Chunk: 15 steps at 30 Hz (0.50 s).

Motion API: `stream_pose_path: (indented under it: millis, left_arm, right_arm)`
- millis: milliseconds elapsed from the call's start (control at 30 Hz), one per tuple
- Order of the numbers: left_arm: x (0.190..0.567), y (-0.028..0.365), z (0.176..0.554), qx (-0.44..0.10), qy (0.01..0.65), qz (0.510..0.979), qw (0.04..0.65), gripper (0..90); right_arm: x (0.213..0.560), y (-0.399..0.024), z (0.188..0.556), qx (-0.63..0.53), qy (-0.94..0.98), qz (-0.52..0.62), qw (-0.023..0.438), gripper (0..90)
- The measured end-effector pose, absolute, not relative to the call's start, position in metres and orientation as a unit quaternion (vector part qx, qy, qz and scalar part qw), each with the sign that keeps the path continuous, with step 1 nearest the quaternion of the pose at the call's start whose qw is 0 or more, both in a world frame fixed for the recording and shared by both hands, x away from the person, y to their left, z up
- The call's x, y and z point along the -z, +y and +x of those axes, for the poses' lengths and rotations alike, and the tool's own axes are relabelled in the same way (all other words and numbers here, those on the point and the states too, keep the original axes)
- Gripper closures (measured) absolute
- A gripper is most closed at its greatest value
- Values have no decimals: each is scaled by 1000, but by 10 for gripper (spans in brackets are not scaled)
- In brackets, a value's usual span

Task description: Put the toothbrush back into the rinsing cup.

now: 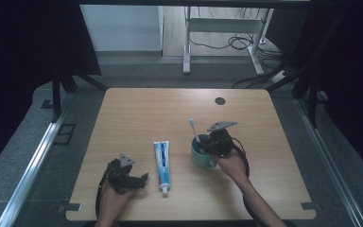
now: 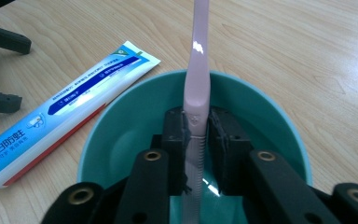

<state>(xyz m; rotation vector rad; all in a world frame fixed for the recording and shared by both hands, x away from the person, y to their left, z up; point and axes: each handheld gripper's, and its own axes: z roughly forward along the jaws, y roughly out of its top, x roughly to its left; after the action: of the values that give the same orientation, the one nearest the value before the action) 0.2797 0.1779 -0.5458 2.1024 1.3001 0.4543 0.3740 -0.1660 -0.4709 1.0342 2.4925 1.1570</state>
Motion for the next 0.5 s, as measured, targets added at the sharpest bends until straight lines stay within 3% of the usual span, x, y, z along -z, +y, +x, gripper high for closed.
stream_pose_path:
  millis: [500]
  left_arm:
    - [546,178,280,-173,490,797,308,0]
  right_arm:
    - [459,-166,370,-396,847,337,109,659]
